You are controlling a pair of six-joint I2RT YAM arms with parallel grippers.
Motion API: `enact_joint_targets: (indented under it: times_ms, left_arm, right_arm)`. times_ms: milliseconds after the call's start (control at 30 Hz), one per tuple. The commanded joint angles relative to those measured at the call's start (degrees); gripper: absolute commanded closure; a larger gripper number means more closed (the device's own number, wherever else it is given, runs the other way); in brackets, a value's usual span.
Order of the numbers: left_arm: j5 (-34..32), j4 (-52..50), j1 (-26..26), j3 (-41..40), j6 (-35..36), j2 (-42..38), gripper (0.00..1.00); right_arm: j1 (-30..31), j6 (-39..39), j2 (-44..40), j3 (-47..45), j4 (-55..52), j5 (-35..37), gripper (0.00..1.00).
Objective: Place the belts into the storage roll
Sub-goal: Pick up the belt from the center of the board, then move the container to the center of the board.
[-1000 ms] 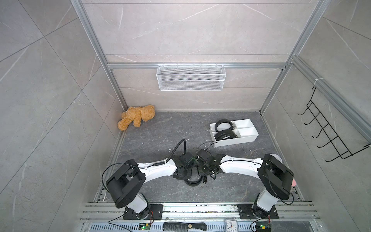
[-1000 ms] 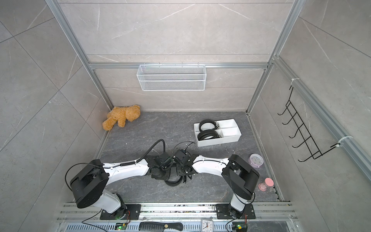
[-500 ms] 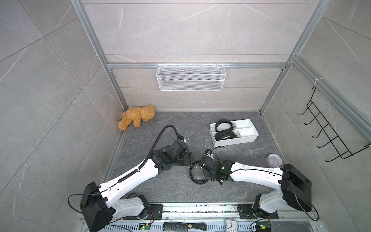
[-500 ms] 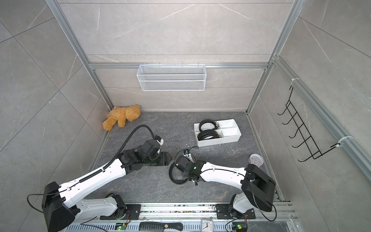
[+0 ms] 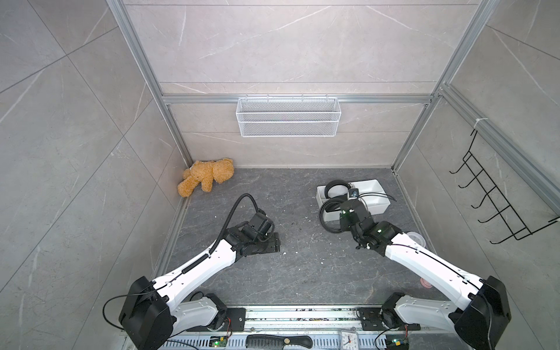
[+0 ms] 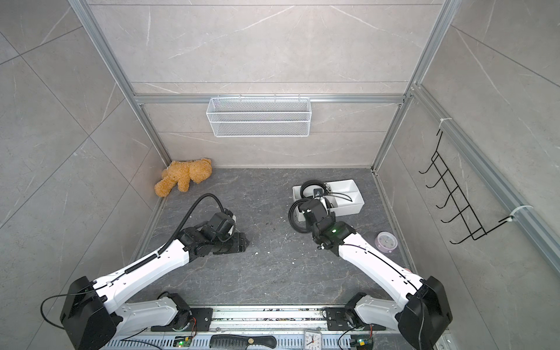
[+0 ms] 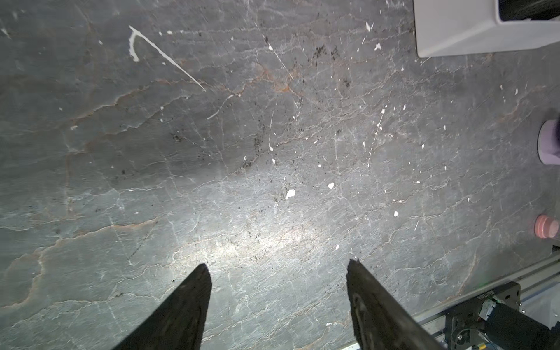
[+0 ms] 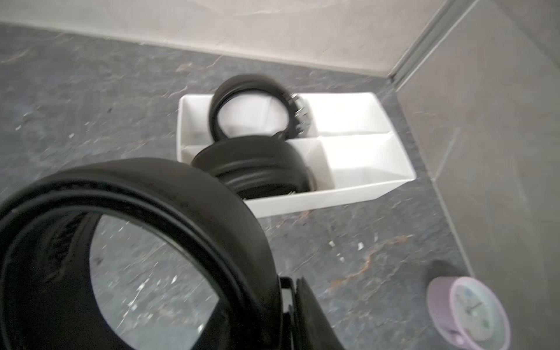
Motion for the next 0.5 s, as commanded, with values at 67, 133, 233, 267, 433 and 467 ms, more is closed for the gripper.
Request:
enact_joint_targets:
  times_ms: [67, 133, 233, 267, 433, 467]
  left_arm:
    - [3.1, 4.5, 0.5, 0.1, 1.5, 2.5, 0.26]
    - [3.6, 5.1, 0.5, -0.1, 1.5, 2.8, 0.26]
    - [4.1, 5.6, 0.6, -0.7, 1.5, 2.8, 0.26]
    - [4.3, 5.7, 0.6, -0.9, 1.4, 2.8, 0.26]
    - [4.7, 6.3, 0.8, -2.0, 1.0, 2.5, 0.26]
    - [4.9, 6.4, 0.9, -2.2, 0.8, 2.5, 0.26]
  right_arm:
    - [-10.4, -13.5, 2.1, 2.1, 17.3, 0.4, 1.0]
    - [-15.3, -15.0, 5.0, 3.5, 21.1, -1.8, 1.0]
    - [-21.6, -16.1, 8.8, 4.3, 27.0, -5.5, 1.0]
    - [-23.5, -15.6, 9.6, 4.2, 29.0, -7.3, 1.0]
    - [-30.2, -12.6, 15.2, 4.4, 36.8, -12.5, 1.0]
    - [-30.8, -12.5, 16.1, 4.4, 37.9, -13.0, 1.0]
